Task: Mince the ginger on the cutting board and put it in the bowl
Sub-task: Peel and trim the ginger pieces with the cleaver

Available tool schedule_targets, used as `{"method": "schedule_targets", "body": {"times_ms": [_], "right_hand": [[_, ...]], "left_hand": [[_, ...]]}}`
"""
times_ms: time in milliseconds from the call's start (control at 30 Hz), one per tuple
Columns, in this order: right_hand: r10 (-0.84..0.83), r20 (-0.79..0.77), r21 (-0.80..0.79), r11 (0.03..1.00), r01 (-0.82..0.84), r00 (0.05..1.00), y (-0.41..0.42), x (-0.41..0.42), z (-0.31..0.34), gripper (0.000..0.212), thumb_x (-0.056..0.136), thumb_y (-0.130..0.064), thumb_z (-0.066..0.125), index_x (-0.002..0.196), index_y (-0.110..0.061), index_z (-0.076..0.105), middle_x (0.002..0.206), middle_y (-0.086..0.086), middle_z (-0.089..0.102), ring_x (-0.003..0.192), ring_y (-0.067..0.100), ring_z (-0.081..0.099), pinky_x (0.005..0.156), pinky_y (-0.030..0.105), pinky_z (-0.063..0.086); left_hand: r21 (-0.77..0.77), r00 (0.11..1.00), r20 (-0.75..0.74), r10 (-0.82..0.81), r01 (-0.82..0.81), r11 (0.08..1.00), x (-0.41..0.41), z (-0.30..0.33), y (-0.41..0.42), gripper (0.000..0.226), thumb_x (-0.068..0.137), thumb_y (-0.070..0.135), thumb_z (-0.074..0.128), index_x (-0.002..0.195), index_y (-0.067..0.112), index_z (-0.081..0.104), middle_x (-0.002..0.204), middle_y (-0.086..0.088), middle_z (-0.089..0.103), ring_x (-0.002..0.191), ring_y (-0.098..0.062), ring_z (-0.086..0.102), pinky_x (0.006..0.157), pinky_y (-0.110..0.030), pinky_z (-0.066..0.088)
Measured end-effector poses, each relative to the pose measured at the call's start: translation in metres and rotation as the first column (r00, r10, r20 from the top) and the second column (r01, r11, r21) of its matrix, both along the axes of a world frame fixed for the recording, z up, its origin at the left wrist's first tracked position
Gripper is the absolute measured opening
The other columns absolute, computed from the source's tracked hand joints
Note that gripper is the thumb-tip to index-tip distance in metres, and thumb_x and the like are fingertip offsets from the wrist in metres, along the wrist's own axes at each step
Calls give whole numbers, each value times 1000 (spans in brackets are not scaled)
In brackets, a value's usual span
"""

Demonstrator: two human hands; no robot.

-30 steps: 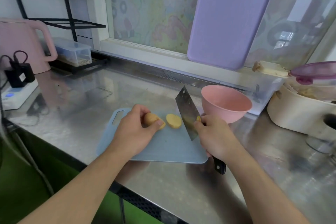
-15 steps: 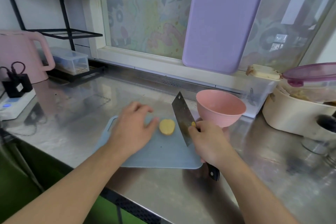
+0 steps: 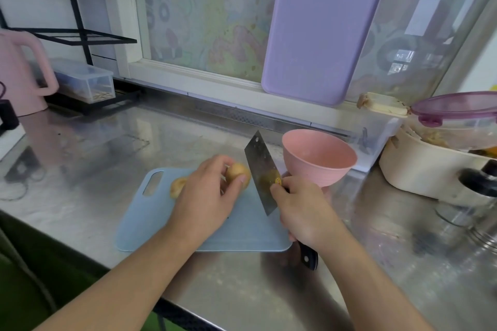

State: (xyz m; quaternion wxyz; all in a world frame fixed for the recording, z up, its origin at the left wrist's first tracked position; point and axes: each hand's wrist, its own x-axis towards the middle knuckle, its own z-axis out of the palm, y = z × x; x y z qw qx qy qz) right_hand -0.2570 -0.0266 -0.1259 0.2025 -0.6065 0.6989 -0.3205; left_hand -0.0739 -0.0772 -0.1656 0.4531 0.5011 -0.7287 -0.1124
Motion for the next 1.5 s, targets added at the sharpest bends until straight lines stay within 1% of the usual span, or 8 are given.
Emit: {"method": "schedule_targets", "body": {"times_ms": [167,300,467,567,900,1033,1200,1500], "right_hand": [[8,43,2,1000,-9,999,1,3,0,38,99,-26,49,73,2,45,62,14,50,53,29,47,59,51,52],[-1,57,23,1000,0,998,2,0,-2,37,99,-26,49,72,-1,45,64,15,52,48,27,49,53,47,51],[4,71,58,998,-8,997,3,-1,-1,38,100,-26,48,76,4,46,63,18,53,36,22,54,50,44,48],[6,91,66,998,-12,996,4,-2,1,31,98,-25,51,70,-12,47,62,15,51,35,19,51,51,37,44],[-23,331,71,997,0,944,12,2,13,32,96,-15,48,65,-10,47,52,10,47,35,18,42,50,32,36],[-11,349,118,993,-32,937,13,1,13,34,97,-15,47,66,-4,53,53,19,49,37,22,44,52,34,37],[2,407,176,981,-80,913,14,-2,15,33,98,-17,49,69,-3,53,55,21,50,40,24,42,49,30,34],[31,428,170,979,-115,903,27,0,27,34,107,-19,46,83,3,55,57,17,51,45,24,44,43,25,37]], "left_hand": [[51,997,-31,73,-72,996,1,-2,-1,12,98,40,65,94,30,60,64,8,58,64,-8,57,62,-35,49],[113,987,76,138,-146,983,2,-2,1,44,99,44,59,65,19,48,52,2,51,56,-13,52,54,-34,42],[139,987,159,33,-56,989,4,0,7,12,88,47,62,91,36,60,89,20,61,77,-1,58,67,-29,48],[196,967,232,-105,59,979,5,-2,9,25,82,51,64,106,44,62,107,26,54,85,3,56,71,-24,44],[187,971,232,-58,14,982,0,-5,5,33,101,60,46,114,36,63,104,14,51,88,-9,60,78,-34,52],[237,971,189,-147,101,966,7,-4,5,21,93,46,59,113,41,63,98,18,53,84,-1,56,71,-25,45],[222,969,182,-170,128,967,7,-7,5,21,87,55,67,105,44,64,94,20,54,83,2,55,65,-21,39],[144,964,215,-159,130,981,4,-7,2,18,94,49,64,110,40,64,111,25,54,81,8,54,71,-31,49]]}}
